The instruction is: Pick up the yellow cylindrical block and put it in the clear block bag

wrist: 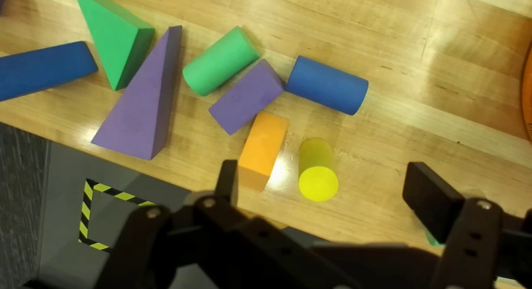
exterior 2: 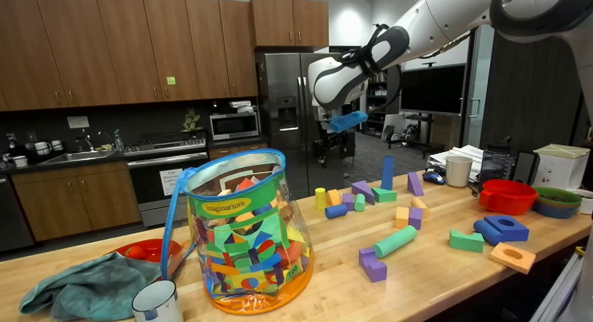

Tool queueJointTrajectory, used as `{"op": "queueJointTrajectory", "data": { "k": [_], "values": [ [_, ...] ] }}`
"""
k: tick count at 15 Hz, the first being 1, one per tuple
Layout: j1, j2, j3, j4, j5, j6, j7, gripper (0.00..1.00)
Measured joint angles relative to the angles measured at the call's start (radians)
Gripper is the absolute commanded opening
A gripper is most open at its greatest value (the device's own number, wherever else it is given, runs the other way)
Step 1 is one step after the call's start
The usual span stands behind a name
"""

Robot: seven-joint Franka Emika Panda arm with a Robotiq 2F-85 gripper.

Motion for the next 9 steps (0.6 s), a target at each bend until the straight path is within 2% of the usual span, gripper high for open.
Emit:
{"op": "queueJointTrajectory", "data": {
  "k": [9],
  "values": [
    [0.007, 0.013, 0.005, 0.014, 0.005, -0.017, -0.001, 1.0]
  ]
}}
